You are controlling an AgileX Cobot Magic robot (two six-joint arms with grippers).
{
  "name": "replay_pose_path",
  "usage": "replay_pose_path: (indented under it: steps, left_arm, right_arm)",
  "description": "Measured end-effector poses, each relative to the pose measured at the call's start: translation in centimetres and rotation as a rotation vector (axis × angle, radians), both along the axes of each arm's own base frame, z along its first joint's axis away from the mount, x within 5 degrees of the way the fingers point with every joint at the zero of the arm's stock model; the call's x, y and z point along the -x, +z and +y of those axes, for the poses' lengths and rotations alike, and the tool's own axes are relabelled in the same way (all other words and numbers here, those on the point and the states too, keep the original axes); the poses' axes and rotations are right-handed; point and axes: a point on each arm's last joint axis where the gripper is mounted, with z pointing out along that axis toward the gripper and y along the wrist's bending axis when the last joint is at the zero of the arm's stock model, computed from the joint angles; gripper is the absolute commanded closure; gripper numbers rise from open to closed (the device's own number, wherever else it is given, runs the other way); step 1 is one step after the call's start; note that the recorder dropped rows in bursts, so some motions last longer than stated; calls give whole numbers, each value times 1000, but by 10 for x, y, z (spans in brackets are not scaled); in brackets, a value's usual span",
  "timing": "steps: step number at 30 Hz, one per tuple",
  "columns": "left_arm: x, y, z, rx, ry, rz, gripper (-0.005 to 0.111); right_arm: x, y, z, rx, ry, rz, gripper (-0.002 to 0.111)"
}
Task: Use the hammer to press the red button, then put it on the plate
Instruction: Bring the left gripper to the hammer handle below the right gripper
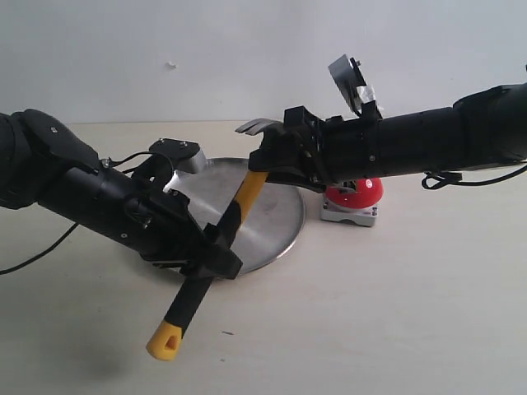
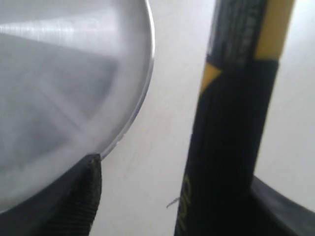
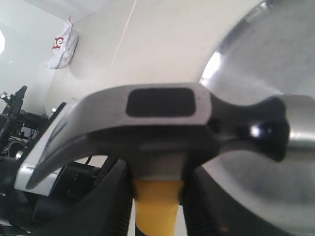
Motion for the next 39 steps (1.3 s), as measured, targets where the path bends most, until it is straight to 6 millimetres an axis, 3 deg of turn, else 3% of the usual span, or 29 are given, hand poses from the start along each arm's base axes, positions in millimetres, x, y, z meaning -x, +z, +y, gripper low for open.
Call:
replay_pose_path:
  steps: [6, 13, 19, 24, 27, 32, 34, 36, 39]
  left_arm:
    - [-1, -1, 1, -15, 4, -15, 44]
    - [-1, -1, 1, -18, 2, -18, 45]
    - [-2, -1, 1, -18, 6, -21, 84]
    - [-1, -1, 0, -20, -15, -27, 104]
    - [-1, -1, 0, -22, -22, -32, 100]
    - [-1, -1, 0, -19, -22, -32, 72]
    - [-1, 0, 0, -15, -14, -31, 66]
    - [-1, 0, 0, -14, -6, -30, 70]
    - [-2, 0, 0, -15, -5, -32, 98]
  right_arm:
    - [-12, 15, 3, -23, -23, -19, 108]
    - [-14, 13, 1, 2, -55, -16, 108]
    - [-14, 13, 1, 3, -57, -16, 108]
    - [-15, 12, 1, 6, -62, -15, 108]
    - [-15, 12, 1, 6, -62, -15, 108]
    - [-15, 12, 1, 6, -62, -15, 108]
    - [-15, 12, 1, 6, -62, -15, 108]
    - [-15, 12, 1, 6, -62, -15, 108]
    - [-15, 12, 1, 6, -62, -15, 108]
